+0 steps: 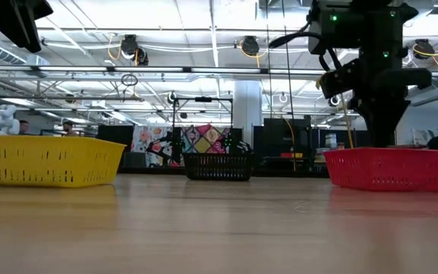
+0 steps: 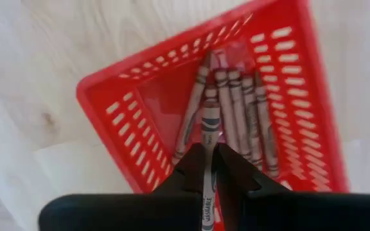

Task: Sort crayons
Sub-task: Put the brown crayon into the red bin, then return to Home Position

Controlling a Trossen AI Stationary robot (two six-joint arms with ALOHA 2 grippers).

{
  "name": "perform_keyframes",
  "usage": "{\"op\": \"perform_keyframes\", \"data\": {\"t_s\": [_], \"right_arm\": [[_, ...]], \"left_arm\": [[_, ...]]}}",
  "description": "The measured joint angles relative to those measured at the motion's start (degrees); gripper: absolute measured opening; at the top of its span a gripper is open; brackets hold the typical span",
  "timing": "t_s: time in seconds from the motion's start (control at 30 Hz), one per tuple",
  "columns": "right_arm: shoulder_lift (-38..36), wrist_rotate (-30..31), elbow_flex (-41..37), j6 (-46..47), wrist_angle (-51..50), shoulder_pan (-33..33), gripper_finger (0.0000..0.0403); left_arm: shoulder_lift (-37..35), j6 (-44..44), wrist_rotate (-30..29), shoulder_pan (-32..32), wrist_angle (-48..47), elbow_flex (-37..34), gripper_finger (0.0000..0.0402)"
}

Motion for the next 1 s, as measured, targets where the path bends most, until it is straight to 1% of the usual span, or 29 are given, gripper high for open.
{"op": "perform_keyframes", "data": {"t_s": [0.2, 0.43, 0.6, 0.73, 0.8, 0.87, 0.93, 1.0], "right_arm": [[0.04, 0.37, -0.75, 0.71, -0.80, -0.01, 0.0022], [0.04, 4.55, -0.76, 3.66, -0.68, 0.01, 0.0059], [0.04, 4.44, -0.75, 4.15, -0.72, 0.02, 0.0079], [0.05, 4.40, -0.76, 6.24, -0.77, 0.02, 0.0084], [0.04, 4.37, -0.75, 8.96, -0.91, 0.02, 0.0083], [0.05, 4.34, -0.75, 14.60, -0.94, 0.18, 0.0082], [0.04, 4.33, -0.75, 21.25, -0.96, 0.56, 0.0081], [0.04, 4.27, -0.75, 24.82, -1.05, 1.01, 0.0080]], "left_arm": [[-0.01, 0.00, 0.00, 0.00, -0.02, 0.00, 0.0080], [0.01, 0.00, -0.02, 0.00, -0.01, 0.00, 0.0080], [-0.01, 0.00, -0.01, -0.01, -0.01, 0.00, 0.0080], [0.00, -0.53, -0.02, -0.01, -0.01, 0.00, 0.0080], [-0.02, -4.12, -0.02, -0.13, 0.00, 0.00, 0.0080], [-0.02, -6.73, -0.02, -0.13, 0.00, 0.00, 0.0080], [-0.02, -7.40, -0.01, -0.13, -0.01, 0.00, 0.0080], [-0.02, -7.48, -0.02, -0.13, -0.01, 0.00, 0.0080]]}}
